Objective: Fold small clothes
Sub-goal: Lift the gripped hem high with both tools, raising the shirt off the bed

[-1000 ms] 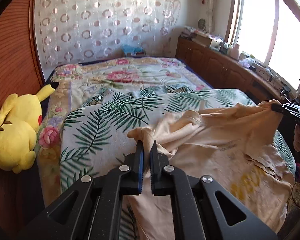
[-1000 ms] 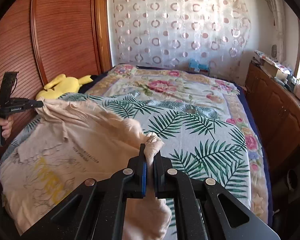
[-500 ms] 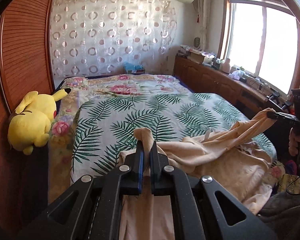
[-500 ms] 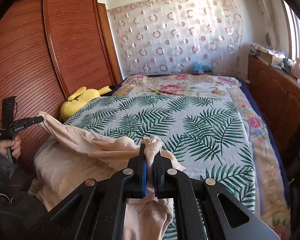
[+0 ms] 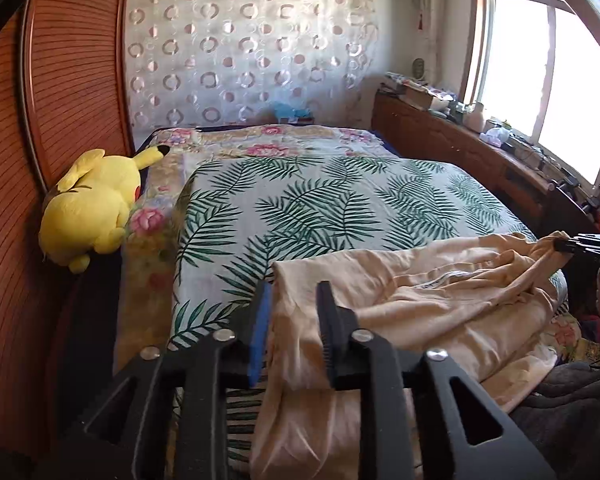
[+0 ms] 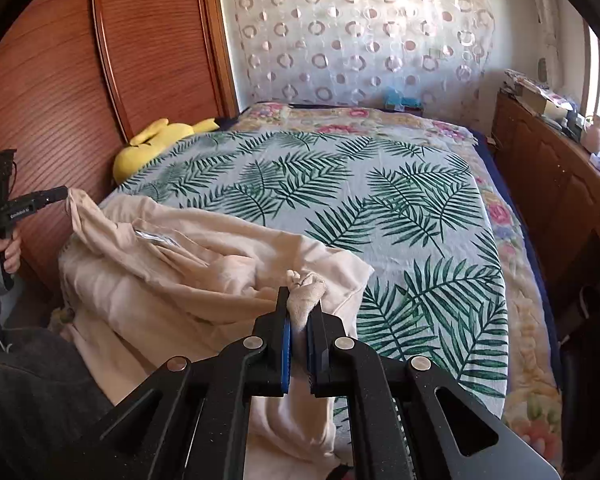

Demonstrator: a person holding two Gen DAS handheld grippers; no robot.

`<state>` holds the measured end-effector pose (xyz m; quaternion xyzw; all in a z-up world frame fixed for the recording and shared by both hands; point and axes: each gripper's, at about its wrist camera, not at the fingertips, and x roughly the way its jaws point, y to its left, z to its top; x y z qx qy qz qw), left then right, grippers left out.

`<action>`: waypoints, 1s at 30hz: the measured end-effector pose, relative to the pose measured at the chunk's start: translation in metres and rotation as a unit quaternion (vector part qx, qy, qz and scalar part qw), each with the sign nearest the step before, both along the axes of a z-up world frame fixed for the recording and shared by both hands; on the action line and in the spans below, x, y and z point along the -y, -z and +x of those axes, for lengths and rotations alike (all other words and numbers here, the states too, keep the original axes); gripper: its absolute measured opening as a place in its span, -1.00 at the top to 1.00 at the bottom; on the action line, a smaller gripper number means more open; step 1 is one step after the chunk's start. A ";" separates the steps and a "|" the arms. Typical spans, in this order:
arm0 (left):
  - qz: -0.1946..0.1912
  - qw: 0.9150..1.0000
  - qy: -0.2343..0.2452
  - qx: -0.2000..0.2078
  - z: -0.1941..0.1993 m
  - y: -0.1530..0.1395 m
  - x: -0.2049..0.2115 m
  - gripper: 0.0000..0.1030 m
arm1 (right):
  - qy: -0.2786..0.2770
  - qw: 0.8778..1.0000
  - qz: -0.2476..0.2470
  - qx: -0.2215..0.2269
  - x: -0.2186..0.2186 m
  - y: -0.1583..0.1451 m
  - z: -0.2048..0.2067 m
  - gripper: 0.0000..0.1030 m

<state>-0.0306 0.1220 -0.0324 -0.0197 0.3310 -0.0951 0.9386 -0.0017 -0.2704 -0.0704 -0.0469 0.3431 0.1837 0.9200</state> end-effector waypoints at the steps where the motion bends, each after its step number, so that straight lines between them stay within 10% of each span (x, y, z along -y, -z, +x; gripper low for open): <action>1: -0.002 1.000 -0.002 0.001 0.000 0.001 0.000 0.32 | 0.000 1.000 -0.002 0.003 0.000 -0.002 0.001 0.78; 4: -0.007 1.000 -0.001 0.003 0.004 0.001 -0.002 0.13 | 0.007 1.000 -0.005 0.017 -0.003 -0.011 -0.001 0.30; 8: 0.000 1.000 0.008 0.000 0.018 0.004 0.003 -0.56 | 0.005 0.999 -0.002 0.033 -0.006 -0.016 -0.001 0.19; 30: 0.069 0.991 0.017 -0.110 0.117 0.058 0.010 -0.56 | 0.026 0.999 -0.023 -0.039 -0.013 0.046 0.064 0.15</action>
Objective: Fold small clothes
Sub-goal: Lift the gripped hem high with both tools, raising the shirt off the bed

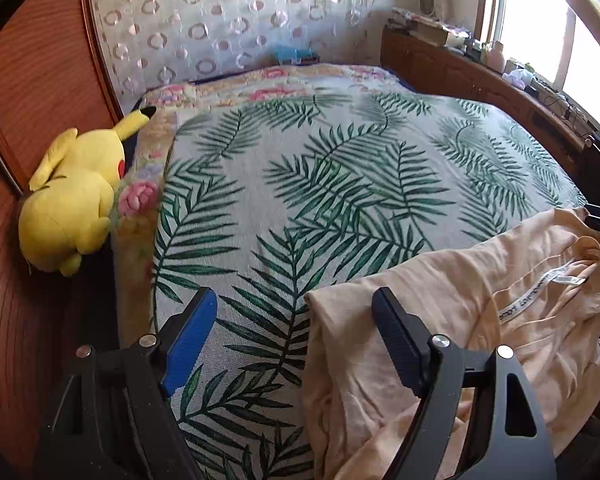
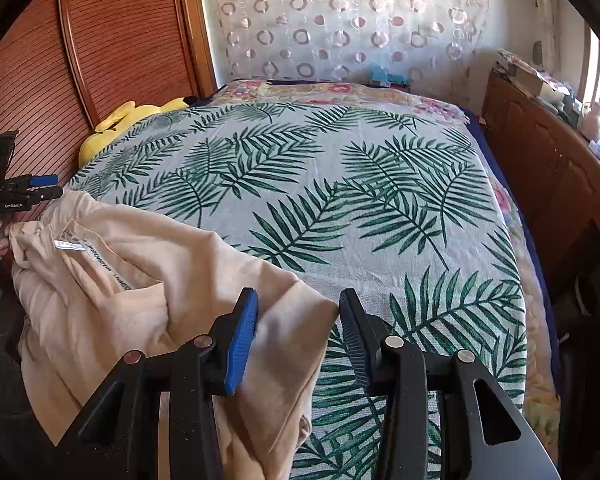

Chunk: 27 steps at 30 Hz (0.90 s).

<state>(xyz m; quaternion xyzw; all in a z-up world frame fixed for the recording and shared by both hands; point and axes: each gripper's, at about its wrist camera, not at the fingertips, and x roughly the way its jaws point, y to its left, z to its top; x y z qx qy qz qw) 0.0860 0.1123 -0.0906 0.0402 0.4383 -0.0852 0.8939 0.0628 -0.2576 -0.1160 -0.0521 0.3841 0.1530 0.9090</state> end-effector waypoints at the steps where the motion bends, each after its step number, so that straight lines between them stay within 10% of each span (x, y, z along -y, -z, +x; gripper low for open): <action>1: 0.001 1.000 -0.002 -0.006 0.002 0.003 -0.001 -0.56 | -0.001 1.000 0.000 -0.003 0.000 0.002 0.002 0.15; 17: -0.021 0.999 0.007 -0.034 0.003 0.016 0.000 -0.55 | 0.014 1.000 -0.001 -0.008 0.000 0.018 0.005 -0.09; 23: -0.038 0.998 0.046 -0.036 -0.004 0.011 0.011 0.15 | -0.013 1.000 0.006 -0.013 -0.005 0.018 0.001 -0.05; 27: -0.059 0.997 0.048 -0.033 -0.007 0.010 0.011 0.70 | -0.036 0.999 0.006 -0.013 -0.013 0.018 -0.003 0.66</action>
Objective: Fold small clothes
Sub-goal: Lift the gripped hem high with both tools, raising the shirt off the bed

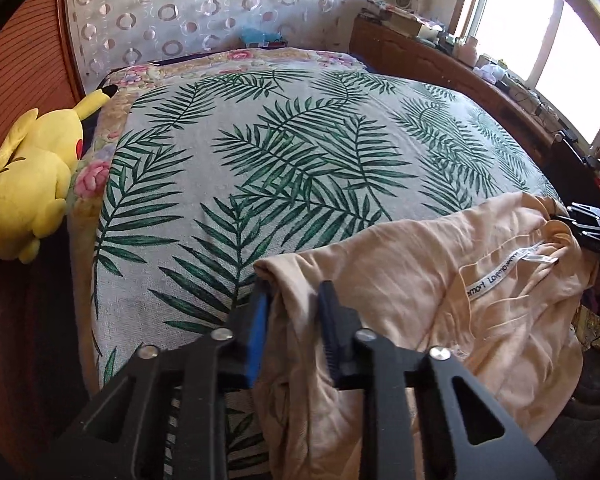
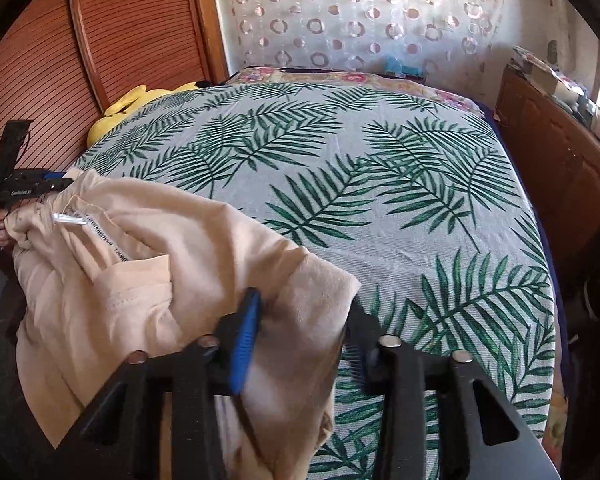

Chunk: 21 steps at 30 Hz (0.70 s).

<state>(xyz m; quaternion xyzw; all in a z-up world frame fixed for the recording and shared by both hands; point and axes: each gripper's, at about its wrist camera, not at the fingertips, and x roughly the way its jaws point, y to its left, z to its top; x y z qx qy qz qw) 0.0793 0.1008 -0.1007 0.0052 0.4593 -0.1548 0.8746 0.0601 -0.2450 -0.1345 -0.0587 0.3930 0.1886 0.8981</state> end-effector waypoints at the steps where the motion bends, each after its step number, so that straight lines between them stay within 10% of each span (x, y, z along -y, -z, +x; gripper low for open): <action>1: -0.008 1.000 0.001 0.000 -0.002 0.000 0.000 0.76 | -0.007 1.000 0.007 -0.003 -0.001 0.001 -0.001 0.73; 11: -0.143 0.983 -0.005 0.119 -0.064 -0.082 -0.010 0.87 | 0.002 0.996 0.068 0.059 0.015 -0.052 -0.045 0.82; 21: -0.170 0.955 0.008 0.243 -0.104 -0.185 -0.010 0.88 | 0.008 0.978 0.077 0.196 0.030 -0.159 -0.103 0.83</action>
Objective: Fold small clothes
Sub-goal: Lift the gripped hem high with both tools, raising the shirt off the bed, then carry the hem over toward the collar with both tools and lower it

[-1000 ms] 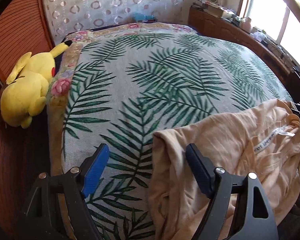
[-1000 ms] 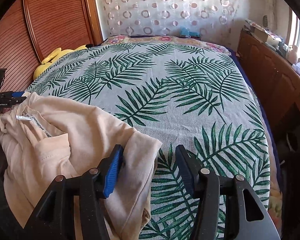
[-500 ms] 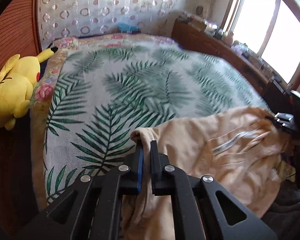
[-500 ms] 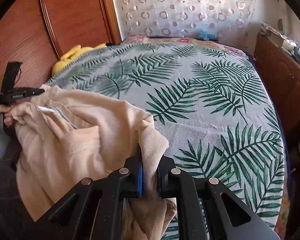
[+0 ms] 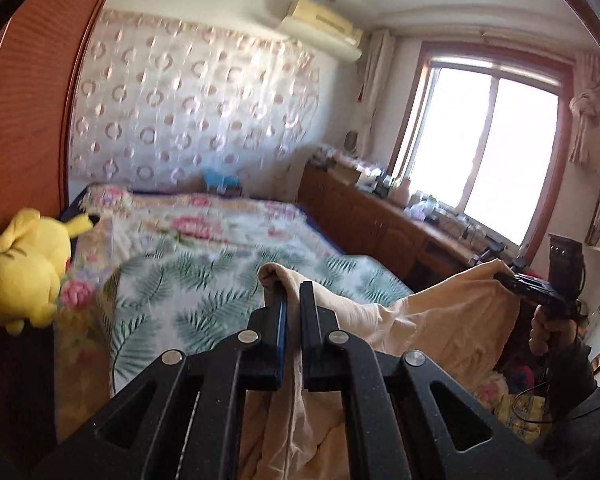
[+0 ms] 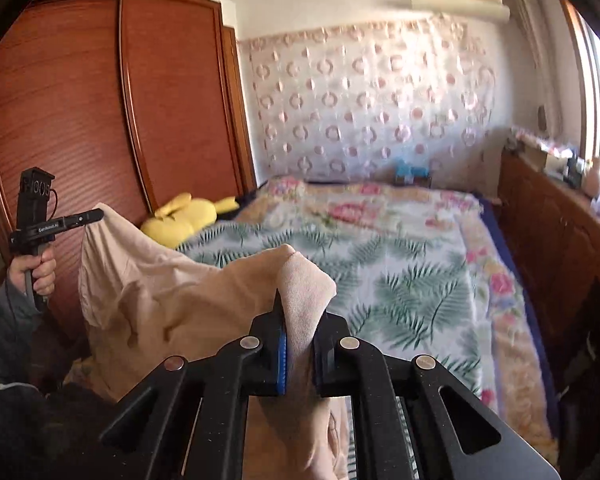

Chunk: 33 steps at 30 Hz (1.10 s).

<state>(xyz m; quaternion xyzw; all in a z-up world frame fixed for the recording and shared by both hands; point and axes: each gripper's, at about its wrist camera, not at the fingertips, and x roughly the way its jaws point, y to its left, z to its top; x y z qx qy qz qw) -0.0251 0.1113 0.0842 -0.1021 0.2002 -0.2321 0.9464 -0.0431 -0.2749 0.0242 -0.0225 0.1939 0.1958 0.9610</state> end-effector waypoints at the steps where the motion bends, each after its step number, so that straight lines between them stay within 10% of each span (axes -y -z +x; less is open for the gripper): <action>1: -0.003 1.000 -0.003 0.011 -0.003 -0.008 -0.001 0.88 | 0.000 1.000 -0.004 0.013 0.001 -0.010 -0.004 0.83; 23: 0.061 0.973 -0.063 0.212 -0.044 -0.178 -0.012 0.88 | 0.004 0.981 -0.062 0.186 0.004 -0.151 -0.052 0.83; 33: 0.074 0.968 -0.095 0.218 -0.009 -0.185 -0.023 0.88 | 0.032 0.974 -0.096 0.203 -0.029 -0.136 -0.037 0.83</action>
